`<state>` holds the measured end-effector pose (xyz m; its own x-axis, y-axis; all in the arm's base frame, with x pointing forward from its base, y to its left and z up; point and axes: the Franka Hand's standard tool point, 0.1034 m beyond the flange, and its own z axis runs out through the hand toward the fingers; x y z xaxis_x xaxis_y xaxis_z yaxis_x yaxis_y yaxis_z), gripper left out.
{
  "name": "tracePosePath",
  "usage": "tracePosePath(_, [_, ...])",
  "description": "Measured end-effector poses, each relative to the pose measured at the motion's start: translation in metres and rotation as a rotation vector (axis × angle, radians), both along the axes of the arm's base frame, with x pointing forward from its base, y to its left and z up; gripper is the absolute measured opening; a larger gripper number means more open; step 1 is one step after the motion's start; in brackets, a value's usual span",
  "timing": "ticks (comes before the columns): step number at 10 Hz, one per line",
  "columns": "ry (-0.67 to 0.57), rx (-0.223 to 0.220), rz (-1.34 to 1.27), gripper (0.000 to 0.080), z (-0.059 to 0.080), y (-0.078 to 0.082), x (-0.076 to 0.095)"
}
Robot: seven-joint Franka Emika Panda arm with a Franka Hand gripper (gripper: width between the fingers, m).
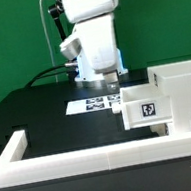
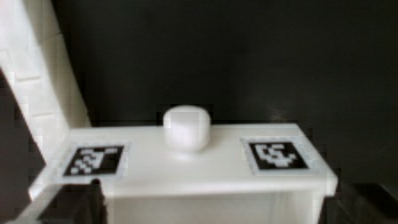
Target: Assemble drawer
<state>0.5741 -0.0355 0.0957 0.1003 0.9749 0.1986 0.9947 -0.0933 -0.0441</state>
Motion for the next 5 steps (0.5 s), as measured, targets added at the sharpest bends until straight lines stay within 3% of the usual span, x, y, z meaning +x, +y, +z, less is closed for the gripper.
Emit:
tracePosePath(2, [0.006,0.08,-0.022,0.0648,-0.014,-0.014,0.004])
tracePosePath(4, [0.012,0.137,-0.025,0.0648,-0.027,-0.003,0.005])
tracePosePath(5, [0.012,0.142,-0.027,0.0648,-0.031,0.008,0.007])
